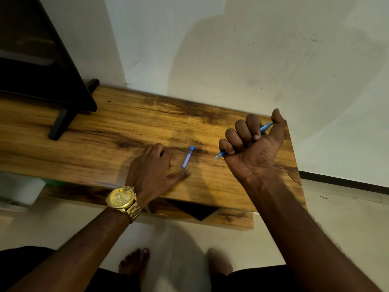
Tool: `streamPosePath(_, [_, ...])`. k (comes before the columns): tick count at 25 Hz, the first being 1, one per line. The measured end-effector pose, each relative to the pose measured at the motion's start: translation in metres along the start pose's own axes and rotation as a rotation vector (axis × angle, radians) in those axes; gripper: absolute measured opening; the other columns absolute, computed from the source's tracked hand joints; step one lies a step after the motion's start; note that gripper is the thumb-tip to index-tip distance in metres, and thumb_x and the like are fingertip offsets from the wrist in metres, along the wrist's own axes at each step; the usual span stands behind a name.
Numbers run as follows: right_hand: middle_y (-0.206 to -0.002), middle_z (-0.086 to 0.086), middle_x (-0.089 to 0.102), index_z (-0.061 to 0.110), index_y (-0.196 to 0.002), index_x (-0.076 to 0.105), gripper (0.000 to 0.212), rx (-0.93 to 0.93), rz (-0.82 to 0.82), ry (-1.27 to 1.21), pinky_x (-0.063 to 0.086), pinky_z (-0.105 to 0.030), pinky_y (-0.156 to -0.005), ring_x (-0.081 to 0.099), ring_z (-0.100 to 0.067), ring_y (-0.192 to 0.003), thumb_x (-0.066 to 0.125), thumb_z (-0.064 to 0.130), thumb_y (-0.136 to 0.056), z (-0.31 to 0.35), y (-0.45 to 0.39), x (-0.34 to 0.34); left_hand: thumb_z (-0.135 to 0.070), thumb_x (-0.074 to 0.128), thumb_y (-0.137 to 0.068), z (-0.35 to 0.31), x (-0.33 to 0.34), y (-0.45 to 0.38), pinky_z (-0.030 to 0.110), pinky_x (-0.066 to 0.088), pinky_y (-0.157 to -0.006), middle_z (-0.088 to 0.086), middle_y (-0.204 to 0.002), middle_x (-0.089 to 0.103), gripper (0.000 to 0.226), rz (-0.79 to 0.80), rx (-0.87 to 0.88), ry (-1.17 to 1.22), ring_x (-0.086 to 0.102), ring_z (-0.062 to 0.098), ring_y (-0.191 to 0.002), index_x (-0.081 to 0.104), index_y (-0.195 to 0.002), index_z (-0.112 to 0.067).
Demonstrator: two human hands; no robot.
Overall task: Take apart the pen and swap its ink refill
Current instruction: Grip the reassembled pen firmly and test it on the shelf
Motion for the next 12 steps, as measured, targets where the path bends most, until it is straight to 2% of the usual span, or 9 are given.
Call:
streamPosePath(5, [-0.052,0.006,0.016,0.022,-0.051,0.035,0.068,-0.001,-0.012,0.006,0.013,-0.029,-0.05,0.01,-0.013,-0.047,0.038,0.068,-0.102,0.001,0.001,-0.001,-0.086,0.052,-0.086,-0.001,0.002,0.002,0.033,0.04,-0.07,-0.006,-0.108,0.054,0.054,-0.021,0.017,-0.022,0.056,0.019,-0.107,0.053,-0.096,-0.032])
streamPosePath(7, [-0.053,0.006,0.015,0.022,-0.052,0.033,0.067,-0.002,-0.02,0.02,0.013,-0.029,-0.051,0.01,-0.013,-0.047,0.038,0.067,-0.102,0.001,0.0,-0.001,-0.085,0.051,-0.087,-0.002,0.003,0.003,0.034,0.042,-0.073,-0.003,-0.114,0.054,0.057,-0.052,0.019,-0.037,0.056,0.022,-0.11,0.056,-0.105,-0.031])
streamPosePath(8, [-0.053,0.006,0.015,0.022,-0.052,0.033,0.067,-0.001,-0.019,0.024,0.012,-0.03,-0.051,0.01,-0.013,-0.047,0.038,0.067,-0.102,0.001,0.0,0.0,-0.085,0.05,-0.088,-0.002,0.004,0.003,0.037,0.045,-0.078,-0.001,-0.122,0.054,0.063,-0.07,0.018,-0.06,0.055,0.024,-0.114,0.057,-0.115,-0.03])
streamPosePath(10, [-0.053,0.006,0.016,0.022,-0.052,0.033,0.068,0.0,-0.013,0.024,0.013,-0.03,-0.051,0.01,-0.013,-0.047,0.037,0.067,-0.102,0.001,0.0,0.0,-0.088,0.045,-0.087,0.0,0.007,0.004,0.049,0.047,-0.099,0.005,-0.149,0.048,0.082,-0.06,-0.013,-0.088,0.05,0.031,-0.134,0.051,-0.143,-0.028])
streamPosePath(12, [-0.053,0.006,0.015,0.022,-0.052,0.034,0.068,0.001,-0.012,0.017,0.013,-0.029,-0.05,0.01,-0.013,-0.047,0.037,0.067,-0.103,0.002,0.001,0.0,-0.092,0.039,-0.085,0.006,0.014,0.004,0.061,0.032,-0.124,0.01,-0.174,0.027,0.1,0.015,-0.068,-0.055,0.03,0.036,-0.159,0.032,-0.163,-0.03])
Point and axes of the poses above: each hand's wrist, its own y-axis away from the middle knuckle, its own x-axis out of the palm, z = x × y, the point moved 6 cm from there along -y, towards the middle knuckle
